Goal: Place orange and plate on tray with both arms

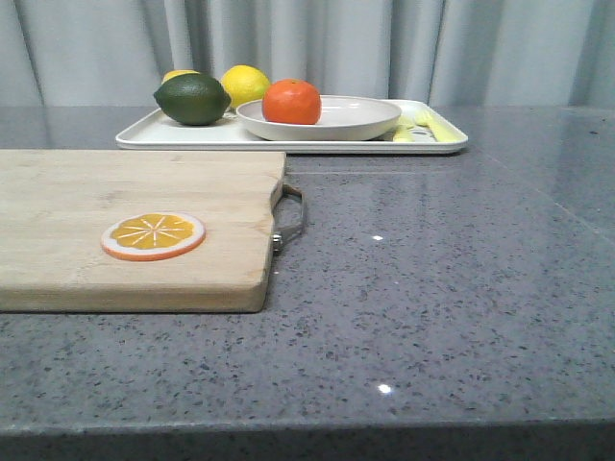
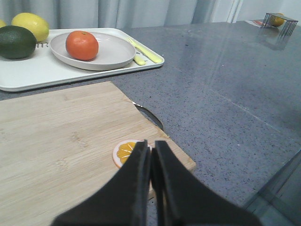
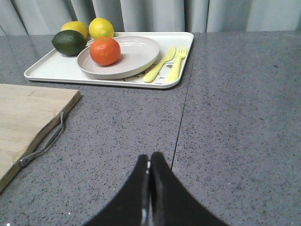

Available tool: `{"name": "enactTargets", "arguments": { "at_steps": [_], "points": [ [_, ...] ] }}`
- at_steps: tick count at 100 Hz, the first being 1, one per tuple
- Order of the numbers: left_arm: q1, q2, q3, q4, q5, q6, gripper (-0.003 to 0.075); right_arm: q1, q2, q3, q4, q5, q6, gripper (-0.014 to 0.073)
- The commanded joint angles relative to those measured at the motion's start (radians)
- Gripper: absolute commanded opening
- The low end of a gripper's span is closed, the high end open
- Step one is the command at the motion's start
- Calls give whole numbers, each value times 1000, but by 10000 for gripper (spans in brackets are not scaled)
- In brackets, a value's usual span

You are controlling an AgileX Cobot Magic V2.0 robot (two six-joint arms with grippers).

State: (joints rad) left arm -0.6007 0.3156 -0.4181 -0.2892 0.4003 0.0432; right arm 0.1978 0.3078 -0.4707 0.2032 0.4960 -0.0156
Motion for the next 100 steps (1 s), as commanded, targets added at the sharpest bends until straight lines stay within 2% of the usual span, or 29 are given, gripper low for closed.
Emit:
{"name": "enactTargets", "arguments": {
  "at_steps": [1,49,59,81,100],
  "points": [
    [1,7,-26,-8,-75,0,-19,0,7,-25,1,-84,-13,-66],
    [15,4,-11,28,-93,0,-19,0,7,-25,1,-84,-13,-66],
    [62,4,24,32,-138,-4,-19,0,7,-25,1,-84,-13,-66],
    [189,-13,158,58,-384,-4,-19,0,7,-25,1,-84,-13,-66],
    [312,-97,259,96,-414,-4,-19,0,7,-25,1,-84,-13,-66]
  ]
}}
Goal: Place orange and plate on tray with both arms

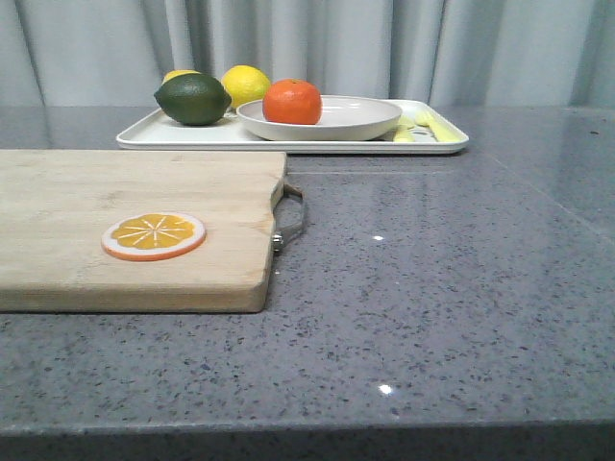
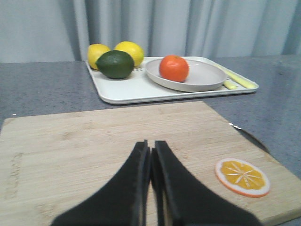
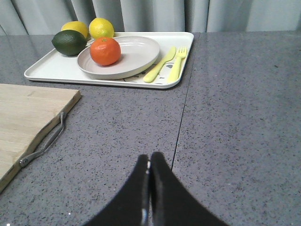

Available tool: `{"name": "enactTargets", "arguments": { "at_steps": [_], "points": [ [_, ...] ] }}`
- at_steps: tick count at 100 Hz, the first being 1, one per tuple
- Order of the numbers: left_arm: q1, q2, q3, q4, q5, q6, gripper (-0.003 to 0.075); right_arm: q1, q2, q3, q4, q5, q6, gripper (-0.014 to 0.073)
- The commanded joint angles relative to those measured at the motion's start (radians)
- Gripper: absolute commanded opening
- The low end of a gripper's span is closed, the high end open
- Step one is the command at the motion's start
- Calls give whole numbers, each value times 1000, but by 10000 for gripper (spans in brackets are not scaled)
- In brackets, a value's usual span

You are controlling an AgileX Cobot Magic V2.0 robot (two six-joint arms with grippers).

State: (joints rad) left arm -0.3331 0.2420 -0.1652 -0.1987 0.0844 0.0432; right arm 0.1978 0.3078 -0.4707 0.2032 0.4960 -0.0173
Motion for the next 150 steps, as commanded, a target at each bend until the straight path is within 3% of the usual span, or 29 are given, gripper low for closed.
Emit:
{"name": "enactTargets", "arguments": {
  "at_steps": [1,33,49,150],
  "points": [
    [49,-27,10,7,-100,-4,-19,0,7,-25,1,-84,-12,-66],
    [256,-225,174,71,-137,-4,-19,0,7,-25,1,-84,-12,-66],
    [313,-277,189,73,-84,-4,-19,0,7,-25,1,-83,-12,-66],
    [320,-277,189,73,-84,-4,-19,0,7,-25,1,-84,-12,-66]
  ]
}}
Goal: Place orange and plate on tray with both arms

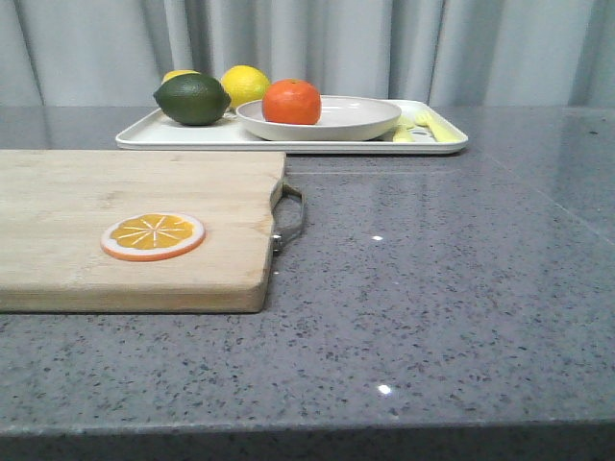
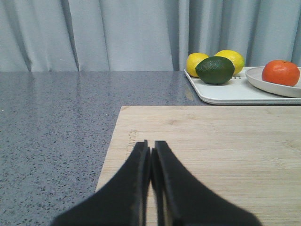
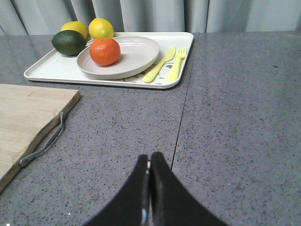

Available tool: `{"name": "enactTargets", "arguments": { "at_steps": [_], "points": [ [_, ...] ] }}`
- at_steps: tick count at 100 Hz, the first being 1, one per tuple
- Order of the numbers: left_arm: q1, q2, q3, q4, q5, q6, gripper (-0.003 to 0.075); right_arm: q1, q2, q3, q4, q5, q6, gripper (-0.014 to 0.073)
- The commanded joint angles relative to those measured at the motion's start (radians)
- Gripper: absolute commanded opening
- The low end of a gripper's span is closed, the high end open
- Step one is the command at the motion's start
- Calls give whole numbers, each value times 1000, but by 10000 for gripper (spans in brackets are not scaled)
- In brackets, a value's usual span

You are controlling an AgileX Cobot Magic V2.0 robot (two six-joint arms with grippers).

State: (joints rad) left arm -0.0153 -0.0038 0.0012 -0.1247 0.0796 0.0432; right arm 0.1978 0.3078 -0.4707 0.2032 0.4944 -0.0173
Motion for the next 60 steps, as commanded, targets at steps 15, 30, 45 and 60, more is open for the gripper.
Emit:
{"name": "enactTargets", "arguments": {
  "at_steps": [15,30,45,60],
  "points": [
    [3,-32,23,-1,-80,-4,-19,0,7,-25,0,-83,-12,-66],
    [3,-32,23,-1,-80,-4,-19,0,7,-25,0,-83,-12,-66],
    [3,-32,23,-1,-80,-4,-19,-2,5,6,0,-129,-12,-66],
    [3,-32,23,-1,-80,-4,-19,-3,-19,84,-24,-296,-12,-66]
  ]
}}
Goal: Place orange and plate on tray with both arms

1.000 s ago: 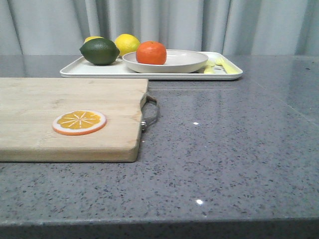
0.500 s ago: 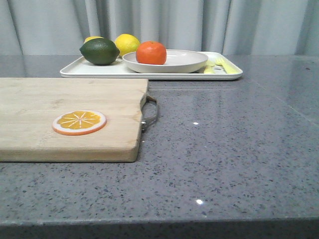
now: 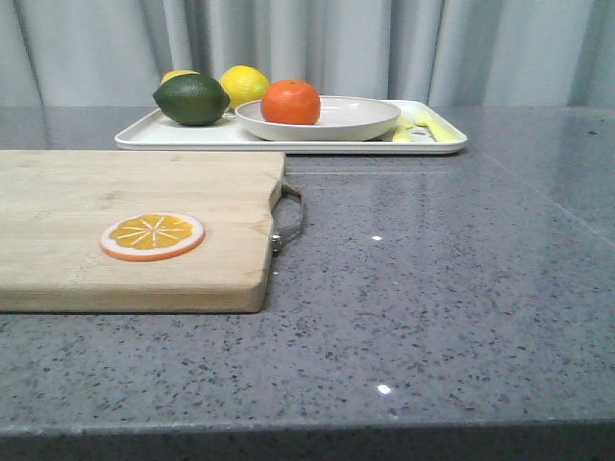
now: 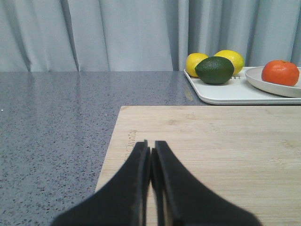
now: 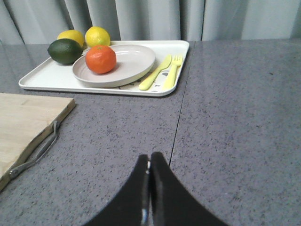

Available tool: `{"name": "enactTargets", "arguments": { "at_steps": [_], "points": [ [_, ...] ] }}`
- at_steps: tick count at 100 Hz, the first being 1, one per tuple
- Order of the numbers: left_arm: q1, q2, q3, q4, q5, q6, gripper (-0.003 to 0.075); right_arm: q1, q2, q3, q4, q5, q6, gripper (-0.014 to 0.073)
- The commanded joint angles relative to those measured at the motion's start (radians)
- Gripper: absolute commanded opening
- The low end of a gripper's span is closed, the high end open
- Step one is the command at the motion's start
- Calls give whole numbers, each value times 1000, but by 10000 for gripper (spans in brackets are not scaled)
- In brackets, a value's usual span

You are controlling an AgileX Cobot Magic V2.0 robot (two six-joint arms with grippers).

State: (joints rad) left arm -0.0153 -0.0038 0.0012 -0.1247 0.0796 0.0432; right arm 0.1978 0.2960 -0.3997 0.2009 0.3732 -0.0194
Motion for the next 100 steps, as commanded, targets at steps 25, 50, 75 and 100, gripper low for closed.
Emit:
{"name": "enactTargets", "arguments": {
  "at_steps": [25,50,75,100],
  "points": [
    [3,-32,23,-1,-80,-4,-19,-66,-92,147,-176,-367,66,-66],
    [3,-32,23,-1,-80,-4,-19,-200,-192,262,-206,-373,82,-66],
    [3,-32,23,-1,-80,-4,-19,-248,-287,386,-206,-396,96,-66],
    [3,-32,23,-1,-80,-4,-19,-249,-326,428,-206,-390,116,-66]
  ]
}}
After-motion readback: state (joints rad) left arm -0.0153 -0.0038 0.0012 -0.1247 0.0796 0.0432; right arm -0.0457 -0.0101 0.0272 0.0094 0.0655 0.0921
